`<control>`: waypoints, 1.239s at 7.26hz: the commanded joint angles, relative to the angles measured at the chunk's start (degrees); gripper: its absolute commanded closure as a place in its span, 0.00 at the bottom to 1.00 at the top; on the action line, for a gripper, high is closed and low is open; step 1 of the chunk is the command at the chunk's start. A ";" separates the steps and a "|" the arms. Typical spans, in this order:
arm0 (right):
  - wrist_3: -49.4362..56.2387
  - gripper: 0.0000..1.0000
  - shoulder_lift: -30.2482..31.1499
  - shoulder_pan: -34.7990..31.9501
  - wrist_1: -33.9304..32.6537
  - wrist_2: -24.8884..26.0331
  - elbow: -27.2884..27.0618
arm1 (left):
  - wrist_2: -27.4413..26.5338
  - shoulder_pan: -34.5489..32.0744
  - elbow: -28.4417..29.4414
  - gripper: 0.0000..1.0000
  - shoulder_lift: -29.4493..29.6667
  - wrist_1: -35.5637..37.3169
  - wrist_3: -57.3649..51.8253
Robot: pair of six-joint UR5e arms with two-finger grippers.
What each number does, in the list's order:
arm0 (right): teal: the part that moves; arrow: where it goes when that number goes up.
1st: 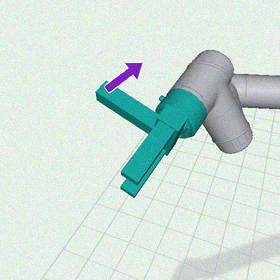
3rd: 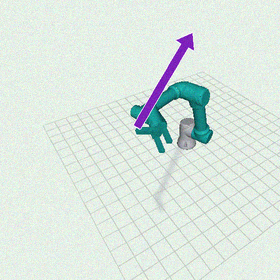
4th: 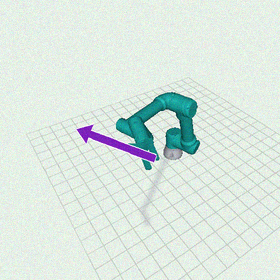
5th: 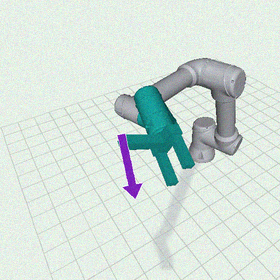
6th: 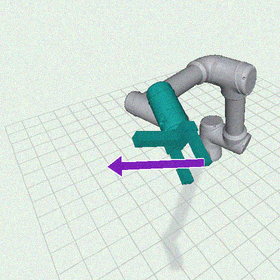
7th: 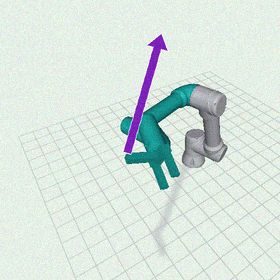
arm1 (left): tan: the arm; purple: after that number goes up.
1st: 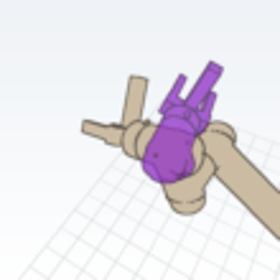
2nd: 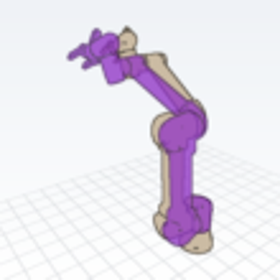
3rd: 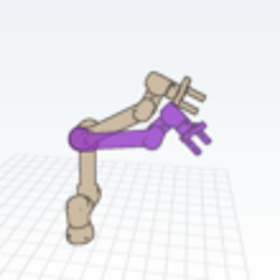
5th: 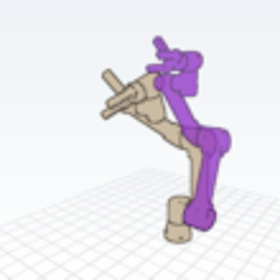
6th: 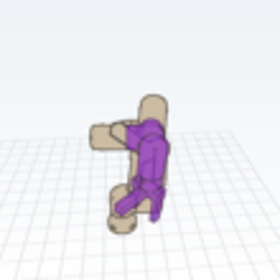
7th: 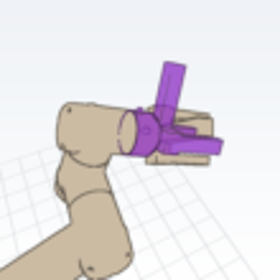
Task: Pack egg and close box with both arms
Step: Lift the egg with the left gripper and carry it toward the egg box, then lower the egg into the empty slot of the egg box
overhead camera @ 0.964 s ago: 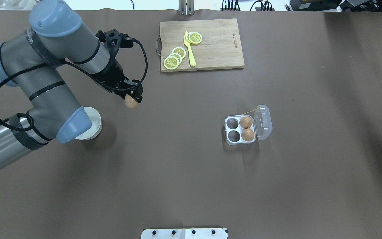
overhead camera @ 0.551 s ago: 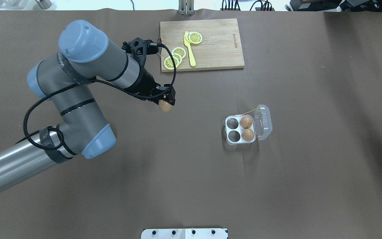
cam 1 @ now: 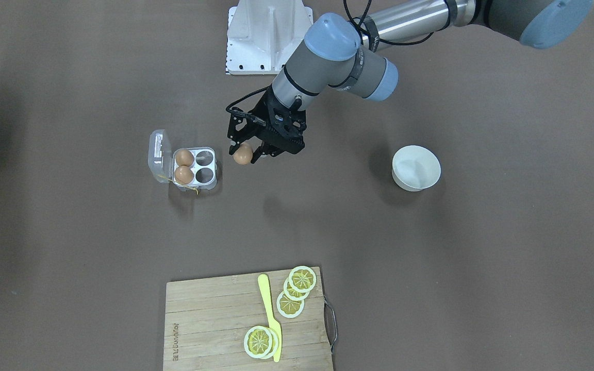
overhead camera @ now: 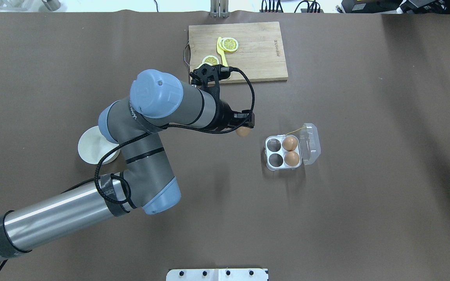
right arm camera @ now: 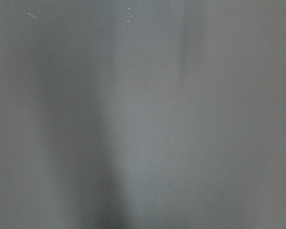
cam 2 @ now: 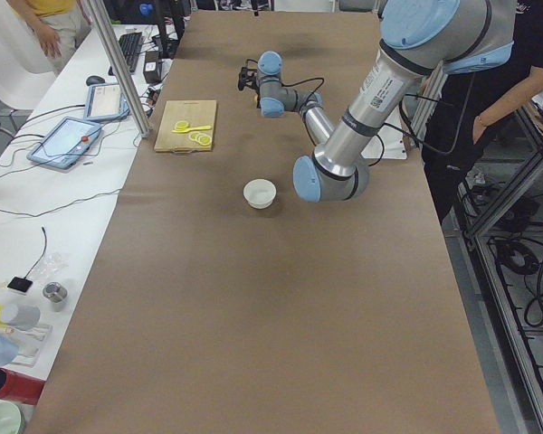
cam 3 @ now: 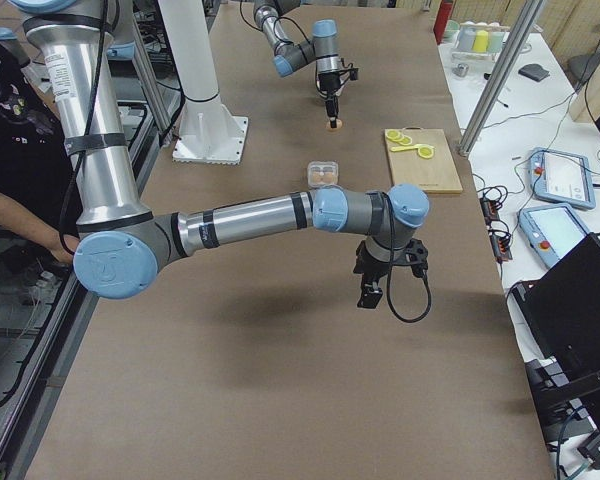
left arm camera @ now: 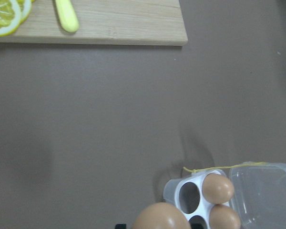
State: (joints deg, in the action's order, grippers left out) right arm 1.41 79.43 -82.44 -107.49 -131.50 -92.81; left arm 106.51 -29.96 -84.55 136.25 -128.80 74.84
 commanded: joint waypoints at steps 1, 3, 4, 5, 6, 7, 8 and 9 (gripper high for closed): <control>0.00 0.00 0.02 0.00 -0.09 -0.07 0.00 | -10.55 4.36 1.92 0.51 2.43 -3.01 1.97; 0.00 0.00 0.02 0.00 -0.18 -0.07 -0.09 | -17.19 5.87 7.97 0.51 4.45 -9.60 2.50; 0.00 0.00 0.02 0.00 -0.18 -0.07 -0.09 | -19.39 5.96 9.74 0.51 5.77 -9.71 2.41; 0.00 0.00 0.02 0.00 -0.18 -0.07 -0.09 | -20.02 6.22 11.06 0.51 6.48 -9.80 2.41; 0.00 0.00 -0.06 0.00 -0.18 -0.07 -0.09 | -20.11 6.58 11.25 0.51 6.66 -9.80 2.41; 0.00 0.00 -0.06 0.00 -0.18 -0.07 0.00 | -22.63 7.71 11.51 0.51 6.57 -9.80 2.41; 0.00 0.00 -0.06 0.00 -0.18 -0.07 -0.09 | -25.36 8.94 12.03 0.51 6.66 -9.89 2.33; 0.00 0.00 -0.06 0.00 -0.18 -0.07 -0.09 | -25.91 9.30 12.13 0.51 6.66 -9.89 2.33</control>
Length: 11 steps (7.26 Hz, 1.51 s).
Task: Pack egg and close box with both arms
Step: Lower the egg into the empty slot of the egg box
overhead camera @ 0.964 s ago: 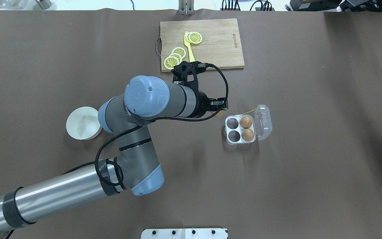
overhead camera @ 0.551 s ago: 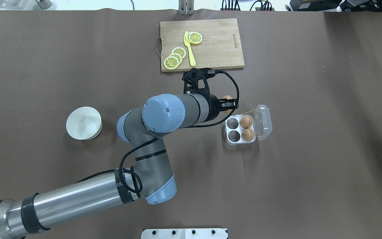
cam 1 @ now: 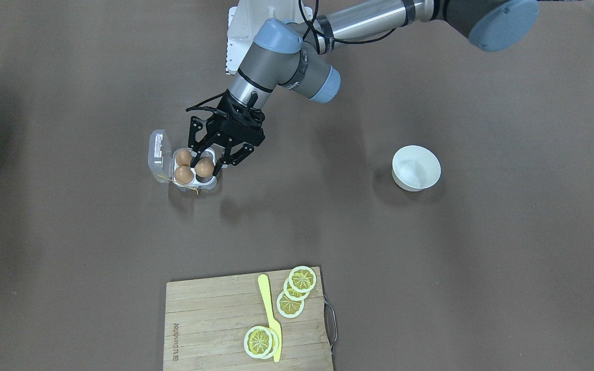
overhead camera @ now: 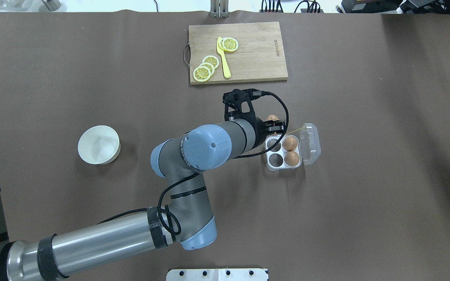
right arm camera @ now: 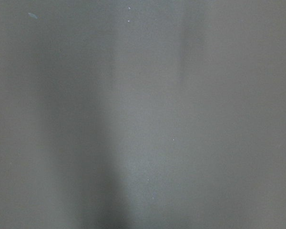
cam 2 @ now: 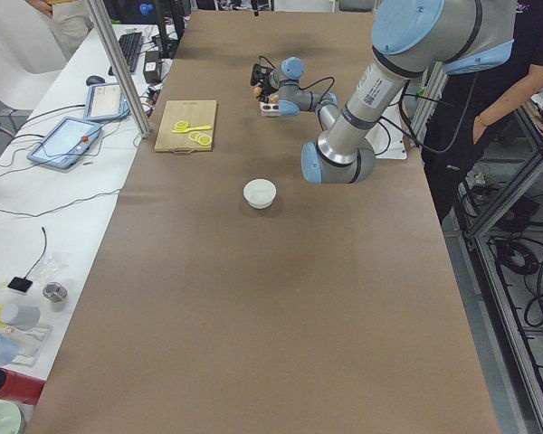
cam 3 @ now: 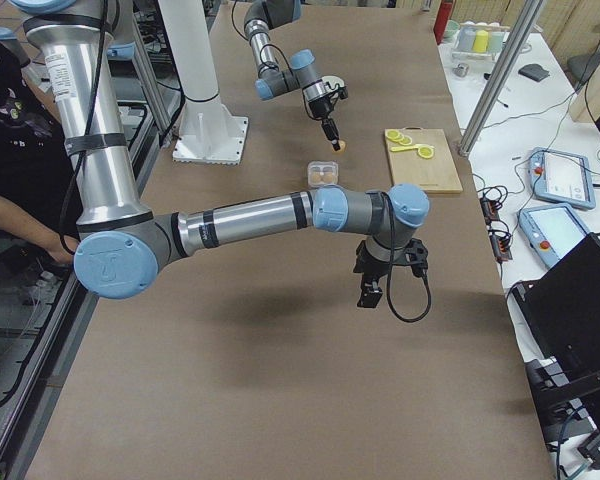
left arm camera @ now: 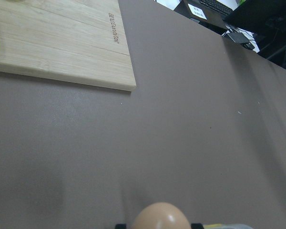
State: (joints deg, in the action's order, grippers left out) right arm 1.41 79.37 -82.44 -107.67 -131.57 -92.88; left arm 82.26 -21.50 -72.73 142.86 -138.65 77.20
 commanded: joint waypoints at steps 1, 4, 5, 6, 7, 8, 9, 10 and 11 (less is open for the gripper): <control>0.00 0.00 -0.01 0.00 0.00 0.00 -0.11 | -3.49 2.23 1.09 0.51 -0.04 -0.04 -0.03; 0.00 0.00 -0.09 0.00 0.09 0.00 -0.29 | -4.04 3.74 1.45 0.51 0.05 -0.04 -0.03; -0.09 0.00 -0.10 0.00 0.09 0.00 -0.46 | -4.91 4.35 1.45 0.51 0.05 -0.04 -0.03; -0.09 0.00 -0.10 0.00 0.09 0.09 -0.55 | -5.00 4.53 1.54 0.51 0.14 -0.04 -0.03; -0.09 0.00 -0.10 0.00 0.00 0.09 -0.55 | -5.00 4.97 1.54 0.51 0.14 -0.04 -0.03; -0.09 0.00 -0.10 0.00 0.09 0.09 -0.55 | -5.00 4.97 1.54 0.48 0.14 -0.04 -0.03; -0.09 0.00 -0.10 0.00 0.00 0.09 -0.55 | -5.00 4.97 1.54 0.41 0.14 -0.04 -0.03; -0.09 0.00 -0.10 0.00 0.09 0.09 -0.55 | -5.00 5.06 1.45 0.39 0.14 -0.13 -0.03; -0.09 0.00 -0.18 0.00 0.09 0.09 -0.55 | -5.00 4.97 1.45 0.09 0.14 -0.13 -0.03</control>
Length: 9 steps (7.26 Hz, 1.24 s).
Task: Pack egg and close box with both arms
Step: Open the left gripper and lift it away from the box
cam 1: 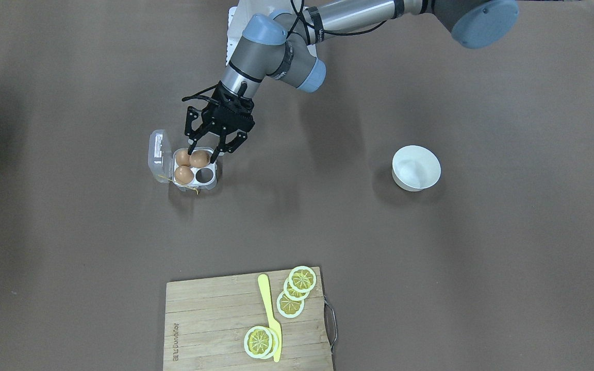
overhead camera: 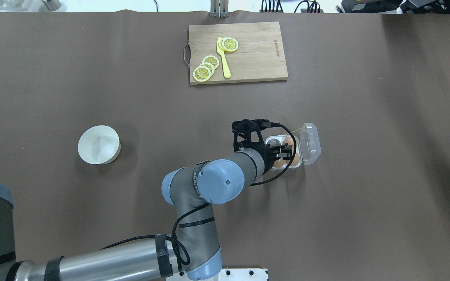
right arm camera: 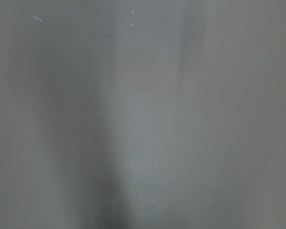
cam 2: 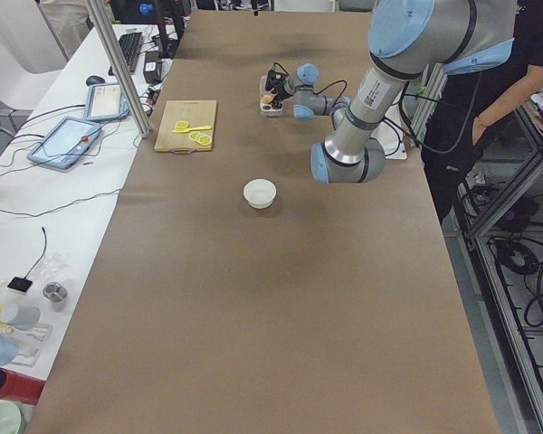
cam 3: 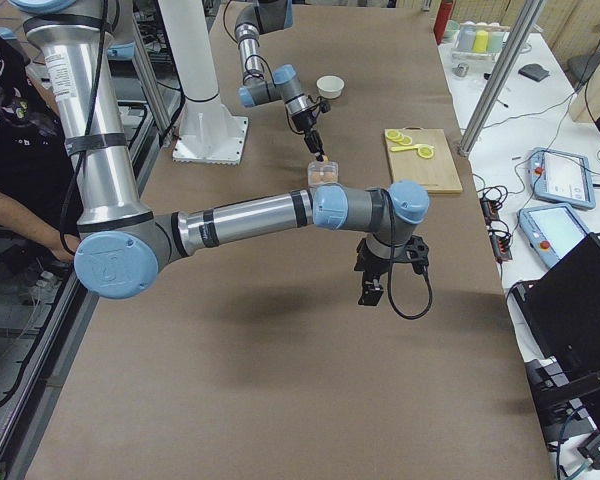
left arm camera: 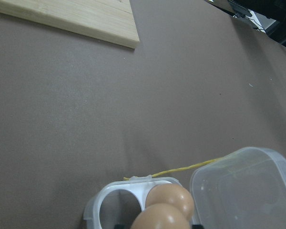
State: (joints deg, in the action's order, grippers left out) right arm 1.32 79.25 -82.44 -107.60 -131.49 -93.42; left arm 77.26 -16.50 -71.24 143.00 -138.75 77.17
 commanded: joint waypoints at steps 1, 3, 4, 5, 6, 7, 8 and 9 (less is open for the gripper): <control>0.00 0.00 -0.15 0.00 0.02 0.00 0.00 | 0.00 -0.02 -0.04 0.03 0.00 -0.03 0.00; 0.00 0.00 -0.15 0.00 0.02 0.00 0.00 | 0.00 -0.11 -0.21 0.03 0.00 -0.03 0.00; 0.00 0.00 -0.24 0.00 0.02 0.00 0.08 | 0.17 -0.45 -0.39 0.04 -0.09 -0.03 -0.44; 0.00 0.00 -0.33 0.00 0.02 0.00 0.08 | 1.57 -2.11 -0.65 0.06 -0.35 -0.03 -2.96; 0.00 0.00 -0.41 0.00 0.02 0.00 0.35 | 6.97 -5.17 -0.83 0.06 -0.53 -0.12 -6.29; 0.00 0.00 -0.59 0.00 0.11 0.00 0.35 | 14.69 -9.73 -1.53 0.06 -1.05 -0.12 -6.50; 0.00 0.00 -0.68 0.00 0.11 0.00 0.26 | 21.20 -13.69 -3.97 0.06 -3.66 0.23 -6.50; 0.00 0.00 -1.11 0.44 0.20 0.00 -0.26 | 27.97 -17.91 -6.60 0.07 -6.48 0.49 -6.59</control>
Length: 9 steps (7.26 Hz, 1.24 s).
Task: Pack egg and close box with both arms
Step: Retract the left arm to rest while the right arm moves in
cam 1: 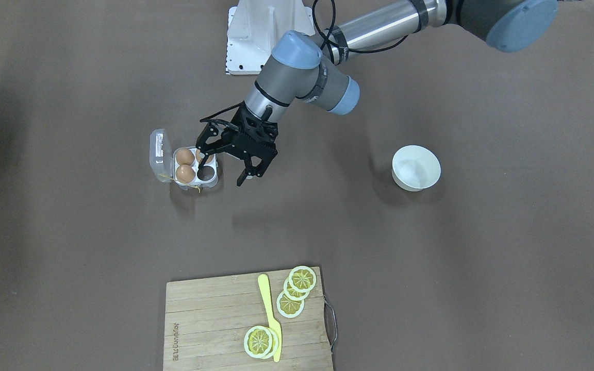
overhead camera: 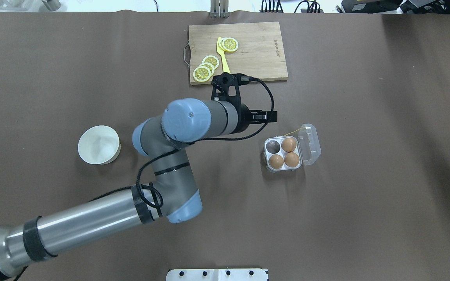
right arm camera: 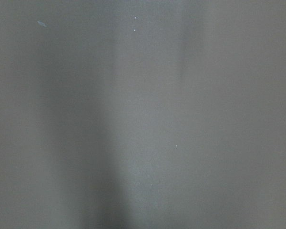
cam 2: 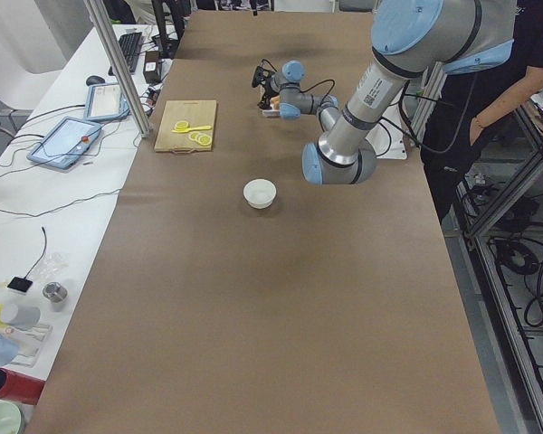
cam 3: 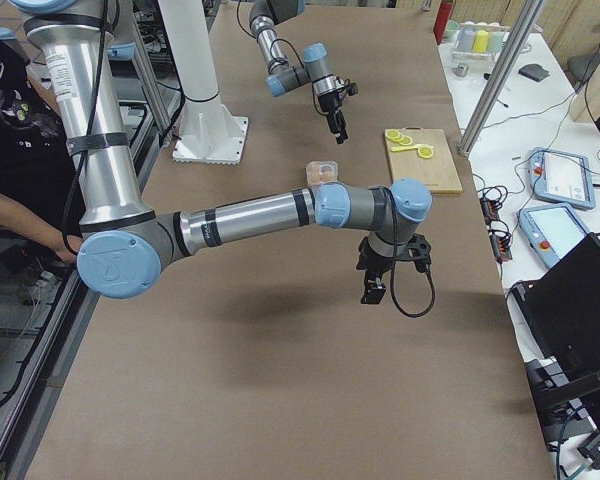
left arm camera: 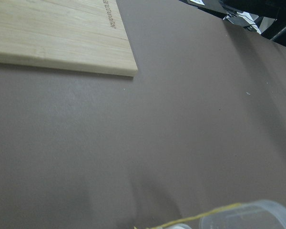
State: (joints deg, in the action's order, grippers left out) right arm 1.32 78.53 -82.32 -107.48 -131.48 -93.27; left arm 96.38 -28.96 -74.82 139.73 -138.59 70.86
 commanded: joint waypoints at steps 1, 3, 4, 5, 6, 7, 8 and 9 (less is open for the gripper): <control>0.00 0.00 -1.79 1.80 0.25 -0.17 -0.51 | 17.00 -10.81 -4.88 0.07 -6.11 1.12 -0.45; -0.09 0.00 -1.98 3.39 0.34 -0.27 -4.79 | 29.33 -21.09 -8.66 0.07 -11.91 5.66 -8.32; 0.00 0.00 -1.80 3.40 0.34 -0.18 -6.90 | 35.48 -27.15 -11.46 0.08 -15.16 11.53 -16.11; 0.09 0.00 -1.89 4.09 0.34 -0.26 -8.67 | 41.63 -34.08 -13.23 0.08 -18.41 16.72 -24.28; 0.26 0.00 -2.50 6.10 0.34 0.78 -11.03 | 45.17 -38.94 -13.77 0.08 -21.66 19.29 -31.32; -0.35 0.00 -2.59 9.25 0.34 0.44 -13.06 | 47.04 -42.29 -13.51 0.10 -26.57 20.45 -36.79; -0.44 0.00 -2.59 11.72 0.52 -1.74 -14.12 | 47.14 -44.76 -12.73 0.11 -29.92 22.11 -42.58; 0.26 0.00 -2.59 13.49 0.52 -2.02 -15.79 | 47.06 -46.35 -12.46 0.11 -32.13 25.79 -47.60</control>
State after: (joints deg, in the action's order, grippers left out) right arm 1.14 75.98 -71.49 -107.03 -132.54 -107.06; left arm 142.98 -72.57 -87.72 111.16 -116.44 30.04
